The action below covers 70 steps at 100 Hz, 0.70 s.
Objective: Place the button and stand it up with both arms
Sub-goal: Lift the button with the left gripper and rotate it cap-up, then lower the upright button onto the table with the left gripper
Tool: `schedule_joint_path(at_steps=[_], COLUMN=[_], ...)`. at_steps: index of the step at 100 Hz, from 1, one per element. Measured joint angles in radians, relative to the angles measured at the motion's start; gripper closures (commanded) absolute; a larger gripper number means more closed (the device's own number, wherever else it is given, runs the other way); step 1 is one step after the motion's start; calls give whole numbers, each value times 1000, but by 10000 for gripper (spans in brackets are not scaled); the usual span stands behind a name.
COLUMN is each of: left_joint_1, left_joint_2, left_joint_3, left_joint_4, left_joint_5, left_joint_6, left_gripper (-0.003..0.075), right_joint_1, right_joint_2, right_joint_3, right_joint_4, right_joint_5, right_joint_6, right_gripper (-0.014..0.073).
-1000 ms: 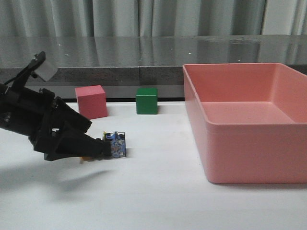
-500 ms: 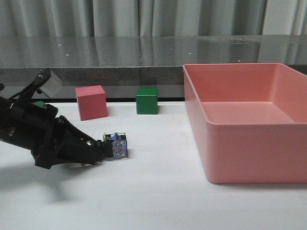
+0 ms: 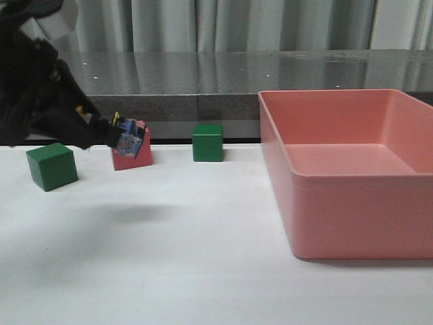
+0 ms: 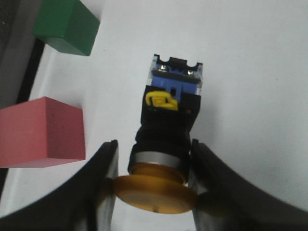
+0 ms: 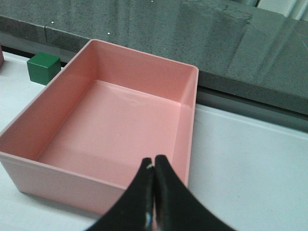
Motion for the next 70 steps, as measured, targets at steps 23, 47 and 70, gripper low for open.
schedule_joint_path(at_steps=[23,47,70], left_joint_1=[-172,-326,-399], left_joint_2=[4,102,198], left_joint_3=[-146,-164,-164], left_joint_4=[692,1147,1390], left_joint_5=[127,129,135], left_joint_6=[-512,-885,-1100], left_gripper=[739,739,739], right_joint_1=[0,0,0], right_joint_2=[0,0,0], right_joint_3=[0,0,0], right_joint_4=[0,0,0], right_joint_5=[-1,-1,-1], right_joint_6=[0,0,0], right_gripper=[655,655,655])
